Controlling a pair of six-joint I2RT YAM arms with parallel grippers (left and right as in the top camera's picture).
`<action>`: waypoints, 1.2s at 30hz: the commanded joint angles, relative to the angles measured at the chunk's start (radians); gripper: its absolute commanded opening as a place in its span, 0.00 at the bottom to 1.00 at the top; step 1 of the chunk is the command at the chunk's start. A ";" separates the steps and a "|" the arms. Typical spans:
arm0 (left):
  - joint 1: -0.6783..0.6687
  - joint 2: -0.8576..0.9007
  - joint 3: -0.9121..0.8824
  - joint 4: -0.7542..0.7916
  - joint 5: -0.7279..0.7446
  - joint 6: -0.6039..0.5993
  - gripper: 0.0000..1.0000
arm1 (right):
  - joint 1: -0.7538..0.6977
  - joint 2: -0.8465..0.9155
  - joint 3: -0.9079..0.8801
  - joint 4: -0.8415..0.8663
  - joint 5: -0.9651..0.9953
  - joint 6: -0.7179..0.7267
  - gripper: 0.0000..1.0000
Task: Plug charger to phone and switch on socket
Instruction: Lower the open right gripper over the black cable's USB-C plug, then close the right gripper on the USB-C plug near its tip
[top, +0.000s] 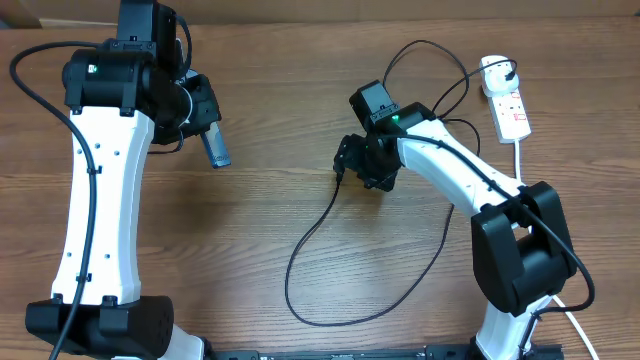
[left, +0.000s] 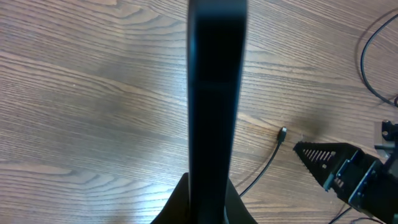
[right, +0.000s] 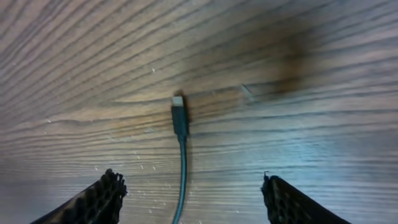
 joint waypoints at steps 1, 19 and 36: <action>-0.006 -0.008 0.009 0.010 0.015 0.018 0.04 | -0.002 0.000 -0.051 0.042 -0.056 -0.007 0.66; -0.006 -0.008 0.009 0.012 0.015 0.018 0.04 | -0.002 0.001 -0.175 0.224 -0.113 0.002 0.49; -0.006 -0.008 0.009 0.012 0.016 0.018 0.04 | -0.001 0.071 -0.175 0.277 -0.117 0.024 0.38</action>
